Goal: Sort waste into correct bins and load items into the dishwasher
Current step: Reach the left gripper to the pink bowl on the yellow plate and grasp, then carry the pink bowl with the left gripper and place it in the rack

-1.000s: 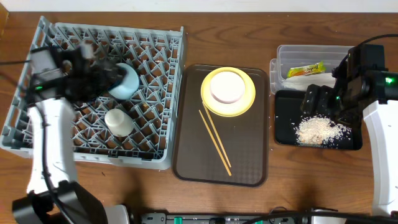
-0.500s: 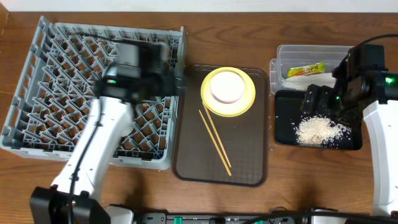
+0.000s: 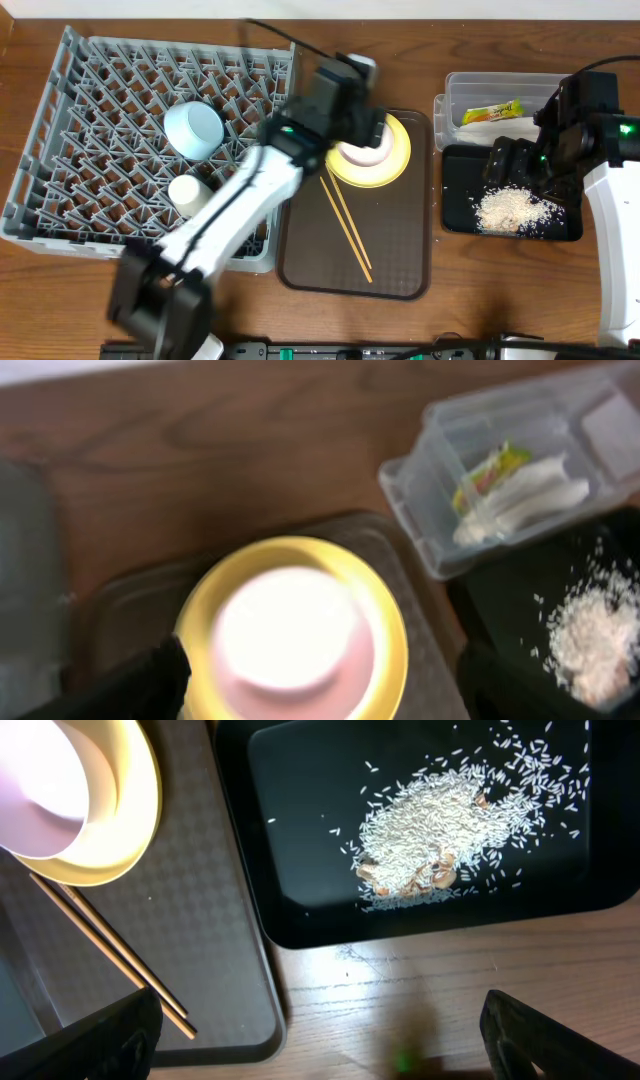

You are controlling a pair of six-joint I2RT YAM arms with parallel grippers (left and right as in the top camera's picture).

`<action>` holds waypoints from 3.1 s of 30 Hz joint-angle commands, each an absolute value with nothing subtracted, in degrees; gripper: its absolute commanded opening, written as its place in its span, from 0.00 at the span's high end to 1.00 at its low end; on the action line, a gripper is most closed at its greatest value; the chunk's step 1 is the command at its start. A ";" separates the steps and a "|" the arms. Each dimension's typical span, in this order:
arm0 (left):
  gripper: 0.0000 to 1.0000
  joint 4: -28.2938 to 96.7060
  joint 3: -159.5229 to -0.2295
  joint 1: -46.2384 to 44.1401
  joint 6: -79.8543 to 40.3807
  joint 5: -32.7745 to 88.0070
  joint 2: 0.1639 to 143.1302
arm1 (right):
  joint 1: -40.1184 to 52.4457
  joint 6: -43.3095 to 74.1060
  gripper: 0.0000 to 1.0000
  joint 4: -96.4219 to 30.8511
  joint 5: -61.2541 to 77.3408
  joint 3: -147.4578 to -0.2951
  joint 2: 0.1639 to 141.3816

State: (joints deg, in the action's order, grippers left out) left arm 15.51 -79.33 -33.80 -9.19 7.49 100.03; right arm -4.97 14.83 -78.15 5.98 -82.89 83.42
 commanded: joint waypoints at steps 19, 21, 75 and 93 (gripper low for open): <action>0.49 17.65 -79.72 -40.32 -8.60 5.30 116.33 | -5.23 14.52 0.01 -78.28 6.24 -83.35 83.24; 0.49 17.96 -79.31 -40.32 -8.60 5.28 116.49 | -5.23 14.55 0.01 -78.28 6.24 -83.35 83.24; 0.92 15.97 -78.02 -40.97 -8.56 0.12 117.75 | -5.23 14.52 0.01 -79.77 6.26 -83.35 83.24; 0.93 21.85 -79.64 -39.09 -6.20 0.84 99.74 | -5.23 14.52 0.01 -80.20 6.26 -83.35 83.24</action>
State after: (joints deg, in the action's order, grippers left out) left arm 21.06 -78.46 -40.42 -7.20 1.13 103.70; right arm -4.97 14.85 -80.09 6.00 -82.89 83.42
